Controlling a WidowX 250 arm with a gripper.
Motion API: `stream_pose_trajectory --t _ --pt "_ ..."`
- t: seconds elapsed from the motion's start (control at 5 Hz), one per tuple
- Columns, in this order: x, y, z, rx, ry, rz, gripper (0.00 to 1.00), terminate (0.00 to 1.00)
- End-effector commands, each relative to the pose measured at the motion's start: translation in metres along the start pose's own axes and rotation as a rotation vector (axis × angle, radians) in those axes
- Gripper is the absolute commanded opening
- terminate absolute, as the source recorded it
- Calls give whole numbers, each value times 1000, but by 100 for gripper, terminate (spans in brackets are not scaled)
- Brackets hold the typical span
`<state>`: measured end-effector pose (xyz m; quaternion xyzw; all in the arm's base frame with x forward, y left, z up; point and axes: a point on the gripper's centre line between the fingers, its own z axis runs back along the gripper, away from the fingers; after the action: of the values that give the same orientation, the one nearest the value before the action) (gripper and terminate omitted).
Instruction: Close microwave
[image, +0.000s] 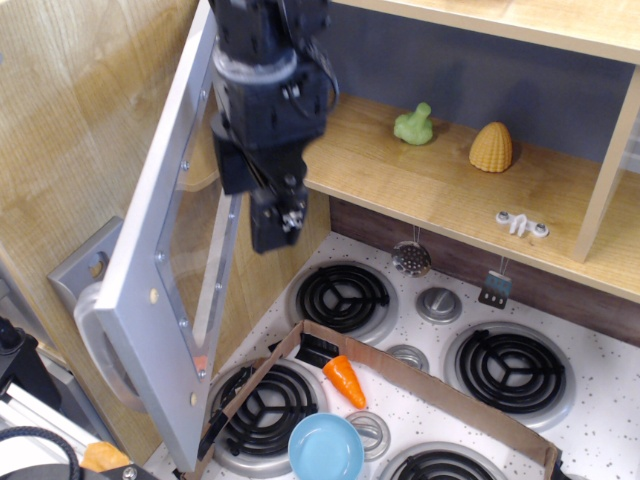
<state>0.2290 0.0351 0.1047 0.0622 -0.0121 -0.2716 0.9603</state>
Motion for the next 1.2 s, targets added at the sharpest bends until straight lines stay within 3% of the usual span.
stream_pose_trajectory --t 0.0,0.2,0.6,1.0 --pt "-6 13 50 44 -85 3 100 0" --pt "-12 18 63 62 -84 -27 100 0" --pt "-24 34 85 91 -14 -83 100 0" --pt "-48 39 87 116 30 -106 100 0"
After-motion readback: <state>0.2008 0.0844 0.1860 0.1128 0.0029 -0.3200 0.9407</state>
